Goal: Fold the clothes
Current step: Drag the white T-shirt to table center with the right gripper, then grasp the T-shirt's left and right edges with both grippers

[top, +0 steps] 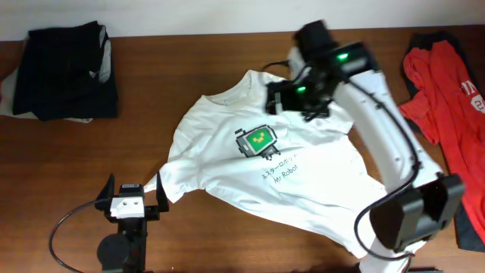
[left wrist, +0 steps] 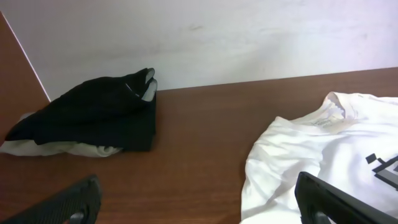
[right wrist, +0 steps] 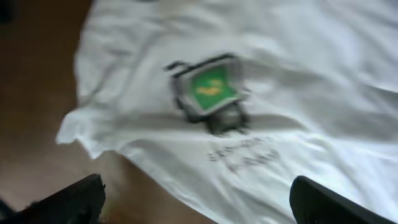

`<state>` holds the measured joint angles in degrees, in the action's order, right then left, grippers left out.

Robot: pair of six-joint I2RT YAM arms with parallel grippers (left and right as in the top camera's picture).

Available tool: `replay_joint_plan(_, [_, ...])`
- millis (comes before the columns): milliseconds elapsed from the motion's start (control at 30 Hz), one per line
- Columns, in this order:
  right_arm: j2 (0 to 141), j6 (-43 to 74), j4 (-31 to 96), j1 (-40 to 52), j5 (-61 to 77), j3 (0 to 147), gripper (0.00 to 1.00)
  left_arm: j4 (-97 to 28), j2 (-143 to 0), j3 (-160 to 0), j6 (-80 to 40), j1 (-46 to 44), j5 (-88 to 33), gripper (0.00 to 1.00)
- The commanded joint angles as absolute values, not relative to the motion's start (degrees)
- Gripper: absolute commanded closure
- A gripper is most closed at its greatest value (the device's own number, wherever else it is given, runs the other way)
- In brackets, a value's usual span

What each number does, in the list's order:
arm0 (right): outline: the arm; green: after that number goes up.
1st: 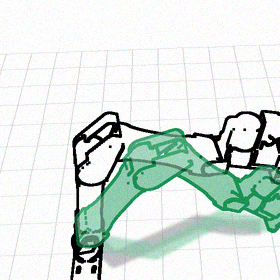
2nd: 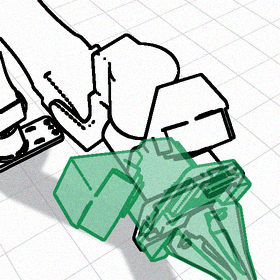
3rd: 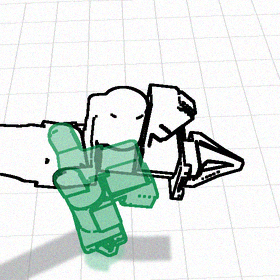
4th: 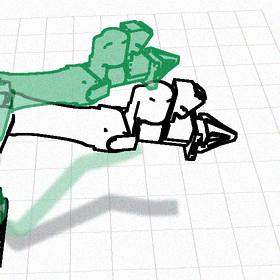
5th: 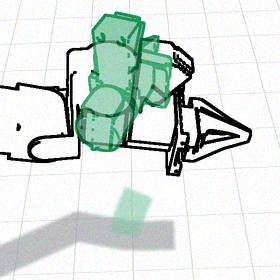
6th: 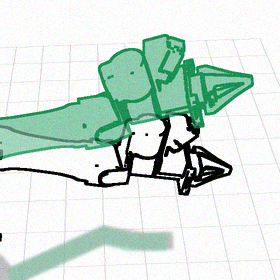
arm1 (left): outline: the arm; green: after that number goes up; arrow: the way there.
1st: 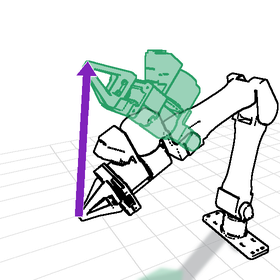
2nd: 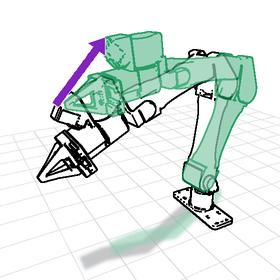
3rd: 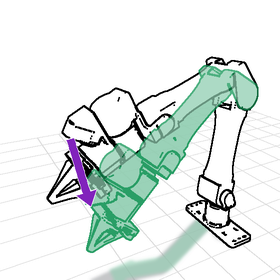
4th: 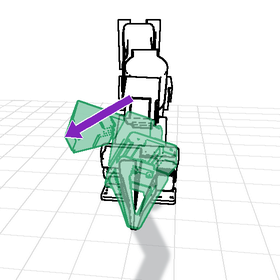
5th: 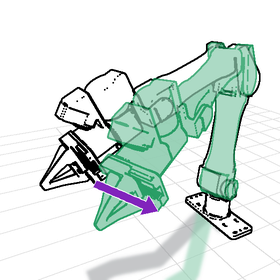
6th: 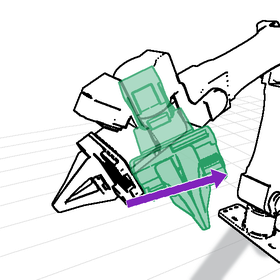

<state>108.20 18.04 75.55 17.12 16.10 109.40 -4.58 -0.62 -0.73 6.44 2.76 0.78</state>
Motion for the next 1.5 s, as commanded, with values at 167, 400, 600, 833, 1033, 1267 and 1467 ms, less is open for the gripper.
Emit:
replay_joint_plan(167, [109.23,16.99,77.67,6.74,15.4,107.83,0.01,-4.73,-0.34,-0.49,7.2,3.16,0.4,0.01])
replay_joint_plan(400, [109.21,21.34,83.35,6.68,15.14,106.39,0.06,-4.73,-0.36,-0.56,6.46,3.16,-1.98,0.01])
replay_joint_plan(600, [104.88,23.77,89.25,6.72,13.45,106.17,0.08,-3.7,-1.19,-0.6,-11.31,3.16,-13.08,0.01])
replay_joint_plan(833, [90.06,32.27,93.86,6.76,0.75,103.07,0.05,-15.73,-12.97,-10.63,-10.55,3.16,-14.59,0.01])
replay_joint_plan(1033, [78.83,37.04,92.71,6.76,0.75,91.79,0.01,-39.13,-44.05,-38.52,-7.66,2.81,-11.2,0.01])
replay_joint_plan(1267, [75.37,40.99,85.38,6.76,0.8,74.3,0.01,-48.53,-68.88,-51.7,-11.99,-4.73,-16.45,0.01])
replay_joint_plan(1467, [77.21,45.56,81.93,6.72,1.74,70.17,0.01,-53.84,-80.01,-51.68,-21.02,-9.65,-7.86,0.01])
